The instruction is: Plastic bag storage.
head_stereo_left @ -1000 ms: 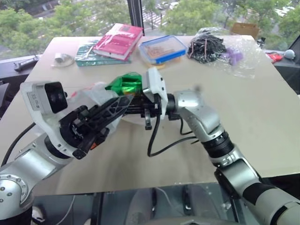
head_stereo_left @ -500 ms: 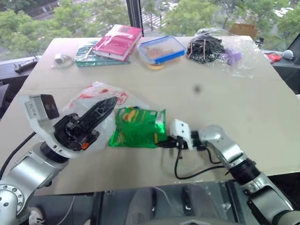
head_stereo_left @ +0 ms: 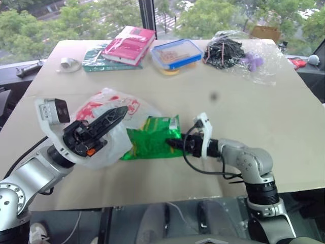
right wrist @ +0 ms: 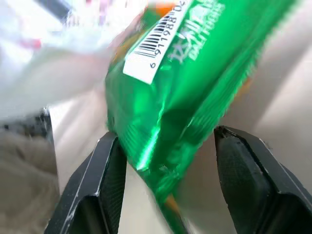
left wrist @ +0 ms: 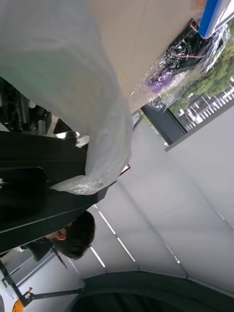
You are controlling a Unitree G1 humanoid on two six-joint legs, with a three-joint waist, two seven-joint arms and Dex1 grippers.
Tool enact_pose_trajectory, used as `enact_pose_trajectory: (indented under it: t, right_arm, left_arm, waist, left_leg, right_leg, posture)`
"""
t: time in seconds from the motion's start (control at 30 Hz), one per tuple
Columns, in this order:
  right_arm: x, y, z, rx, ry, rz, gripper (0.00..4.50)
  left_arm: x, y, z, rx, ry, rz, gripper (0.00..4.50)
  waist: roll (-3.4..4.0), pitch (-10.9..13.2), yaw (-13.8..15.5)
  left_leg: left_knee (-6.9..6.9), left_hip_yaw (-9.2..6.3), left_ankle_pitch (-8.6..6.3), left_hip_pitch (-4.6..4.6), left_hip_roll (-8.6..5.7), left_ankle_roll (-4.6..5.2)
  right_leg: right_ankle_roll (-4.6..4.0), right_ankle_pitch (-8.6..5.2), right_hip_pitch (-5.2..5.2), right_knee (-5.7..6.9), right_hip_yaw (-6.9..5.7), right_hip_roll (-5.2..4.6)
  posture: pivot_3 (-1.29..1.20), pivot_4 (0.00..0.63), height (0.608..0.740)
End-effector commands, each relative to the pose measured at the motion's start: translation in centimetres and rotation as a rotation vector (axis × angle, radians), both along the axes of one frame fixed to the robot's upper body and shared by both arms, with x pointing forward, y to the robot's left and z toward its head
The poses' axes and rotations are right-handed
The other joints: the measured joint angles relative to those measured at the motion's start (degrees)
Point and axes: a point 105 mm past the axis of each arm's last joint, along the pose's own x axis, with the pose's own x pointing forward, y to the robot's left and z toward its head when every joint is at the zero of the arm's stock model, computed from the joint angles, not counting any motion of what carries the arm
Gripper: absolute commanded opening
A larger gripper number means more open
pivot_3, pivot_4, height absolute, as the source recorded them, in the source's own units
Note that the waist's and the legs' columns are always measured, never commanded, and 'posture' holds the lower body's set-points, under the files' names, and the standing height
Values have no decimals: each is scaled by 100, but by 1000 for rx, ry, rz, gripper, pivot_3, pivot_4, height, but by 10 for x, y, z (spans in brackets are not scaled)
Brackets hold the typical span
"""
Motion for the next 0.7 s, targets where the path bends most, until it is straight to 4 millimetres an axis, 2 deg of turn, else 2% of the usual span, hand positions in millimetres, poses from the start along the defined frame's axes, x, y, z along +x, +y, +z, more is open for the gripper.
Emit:
enact_pose_trajectory:
  t: [0.03,0.07,0.1,0.13,0.27,0.3,0.43,0.63,0.7]
  right_arm:
    - [0,7,11,11,-19,19,2774]
    - [0,8,10,1,-25,18,2774]
    - [-1,10,10,1,-32,25,2264]
    - [-2,11,12,6,-40,36,2189]
    - [-14,15,25,55,-118,115,331]
    - [-17,15,32,90,-134,135,36]
    - [-18,15,57,210,-167,155,36]
    - [-28,14,77,315,-177,215,36]
    - [-30,16,77,304,-177,233,36]
  left_arm:
    - [-3,-3,5,7,-27,-32,0]
    - [-3,-4,6,11,-31,-38,0]
    - [-4,-5,6,16,-36,-44,0]
    - [-5,-5,7,18,-39,-47,0]
    - [-11,-9,10,15,-57,-59,0]
    - [-14,-11,11,16,-65,-69,0]
    - [-19,-15,13,23,-86,-83,0]
    - [-22,-19,21,9,-137,-83,0]
    - [-22,-21,24,6,-154,-88,0]
  waist:
    - [0,0,-8]
    - [0,0,-8]
    - [0,0,-8]
    - [0,0,-8]
    - [0,0,-8]
    - [0,0,-7]
    - [0,0,-8]
    - [1,1,-6]
    - [0,0,-6]
  left_leg:
    - [-1,0,0,0,0,0]
    - [-3,1,0,0,-1,0]
    - [-4,1,0,0,-1,0]
    - [-5,1,0,-1,-1,1]
    - [-5,1,0,-2,-1,1]
    - [-5,1,0,-3,-1,1]
    - [-5,0,0,-2,1,1]
    - [-5,0,-1,-2,1,1]
    - [-5,0,-1,-4,1,1]
  right_leg:
    - [0,0,0,0,0,0]
    - [0,0,-1,-1,1,0]
    - [0,0,-1,-2,1,1]
    - [0,0,-1,-2,1,1]
    - [0,0,-2,-4,1,1]
    - [0,0,-1,-4,1,0]
    - [0,0,-1,-4,0,1]
    - [0,0,-1,-4,0,2]
    - [0,0,-1,-5,0,0]
  posture:
    - [0,150,740]
    - [0,150,740]
    - [0,150,740]
    - [0,150,740]
    - [0,150,740]
    - [0,150,740]
    - [0,150,740]
    - [0,150,740]
    - [0,150,740]
